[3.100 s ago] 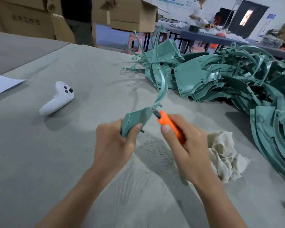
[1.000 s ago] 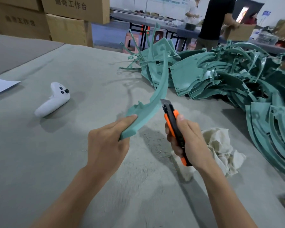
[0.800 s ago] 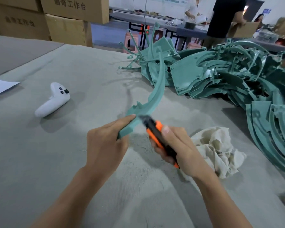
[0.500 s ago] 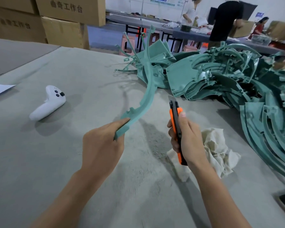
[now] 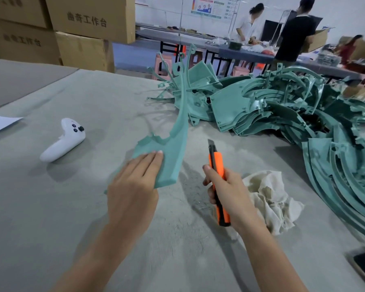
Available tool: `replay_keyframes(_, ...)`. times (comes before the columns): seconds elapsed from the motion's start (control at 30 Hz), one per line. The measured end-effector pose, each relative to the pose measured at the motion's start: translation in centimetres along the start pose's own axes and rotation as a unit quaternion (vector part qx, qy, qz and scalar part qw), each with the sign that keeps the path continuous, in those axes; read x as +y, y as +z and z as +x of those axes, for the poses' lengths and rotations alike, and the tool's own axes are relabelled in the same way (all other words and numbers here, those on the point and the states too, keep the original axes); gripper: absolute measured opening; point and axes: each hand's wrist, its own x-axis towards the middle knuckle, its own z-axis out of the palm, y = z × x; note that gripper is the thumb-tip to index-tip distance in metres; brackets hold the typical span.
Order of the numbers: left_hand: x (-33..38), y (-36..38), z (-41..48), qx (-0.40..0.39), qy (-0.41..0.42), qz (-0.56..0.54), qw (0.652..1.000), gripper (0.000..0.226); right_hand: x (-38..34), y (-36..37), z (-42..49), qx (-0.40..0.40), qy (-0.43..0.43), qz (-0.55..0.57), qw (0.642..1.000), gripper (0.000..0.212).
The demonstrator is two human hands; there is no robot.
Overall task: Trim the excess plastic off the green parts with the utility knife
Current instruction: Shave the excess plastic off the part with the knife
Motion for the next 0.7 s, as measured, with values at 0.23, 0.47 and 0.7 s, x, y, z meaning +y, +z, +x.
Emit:
replay_keyframes(0.23, 0.0, 0.3, -0.6, -0.014, 0.084, 0.047, 0.995, 0.055, -0.8, 1.0, -0.8, -0.106, 0.051, 0.29, 0.95, 0.026)
replay_keyframes(0.47, 0.1, 0.6, -0.4, -0.041, 0.137, 0.017, 0.99, 0.053, -1.1, 1.8, -1.2, -0.053, 0.059, 0.371, 0.925, 0.014)
replay_keyframes(0.7, 0.2, -0.3, 0.8, -0.06, -0.122, -0.32, 0.938, 0.086, -1.3, -1.4, -0.5, -0.037, 0.011, 0.321, 0.946, 0.016)
